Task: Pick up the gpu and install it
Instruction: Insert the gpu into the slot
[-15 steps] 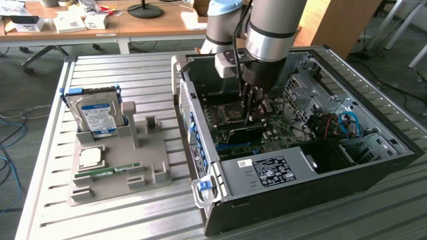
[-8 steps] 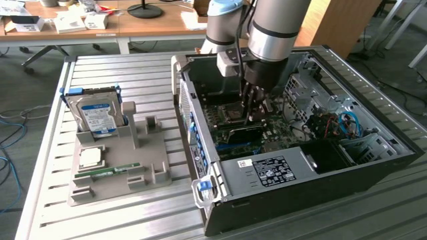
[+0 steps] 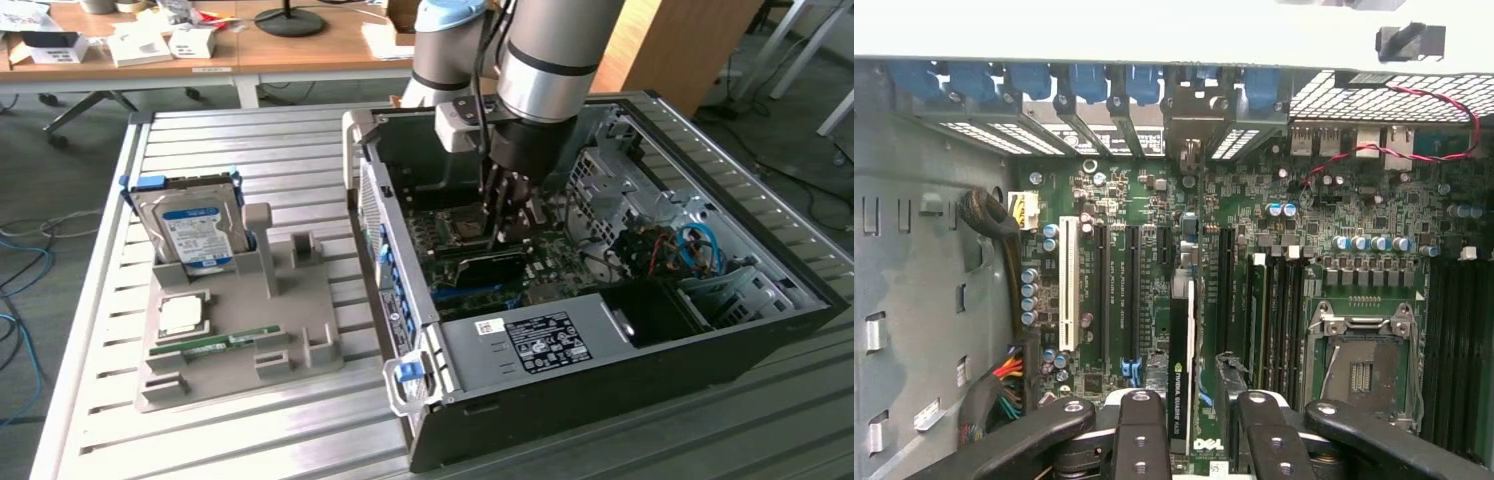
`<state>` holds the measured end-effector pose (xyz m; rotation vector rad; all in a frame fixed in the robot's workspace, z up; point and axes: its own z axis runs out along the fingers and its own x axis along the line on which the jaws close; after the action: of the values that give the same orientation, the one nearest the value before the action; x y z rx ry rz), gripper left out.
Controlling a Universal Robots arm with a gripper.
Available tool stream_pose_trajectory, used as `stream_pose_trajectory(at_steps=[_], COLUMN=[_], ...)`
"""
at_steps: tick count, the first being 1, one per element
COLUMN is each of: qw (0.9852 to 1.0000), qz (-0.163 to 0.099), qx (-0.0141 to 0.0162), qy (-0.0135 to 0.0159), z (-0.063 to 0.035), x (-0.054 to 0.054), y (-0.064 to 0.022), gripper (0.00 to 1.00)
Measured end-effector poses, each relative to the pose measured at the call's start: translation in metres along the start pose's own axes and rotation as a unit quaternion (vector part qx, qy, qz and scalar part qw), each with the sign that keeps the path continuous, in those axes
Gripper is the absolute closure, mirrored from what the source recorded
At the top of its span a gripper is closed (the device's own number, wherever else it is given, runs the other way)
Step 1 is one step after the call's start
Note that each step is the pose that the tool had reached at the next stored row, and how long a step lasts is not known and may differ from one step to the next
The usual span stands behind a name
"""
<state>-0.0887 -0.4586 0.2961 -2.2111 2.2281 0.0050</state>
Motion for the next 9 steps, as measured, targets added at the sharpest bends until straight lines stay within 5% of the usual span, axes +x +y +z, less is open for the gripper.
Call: stream_pose_trajectory(at_steps=[9], qw=[1.0000], qz=[0.000], qx=[-0.0046], qy=[0.0009], z=[-0.0013], x=[0.0000], y=[-0.0002], gripper=[0.67])
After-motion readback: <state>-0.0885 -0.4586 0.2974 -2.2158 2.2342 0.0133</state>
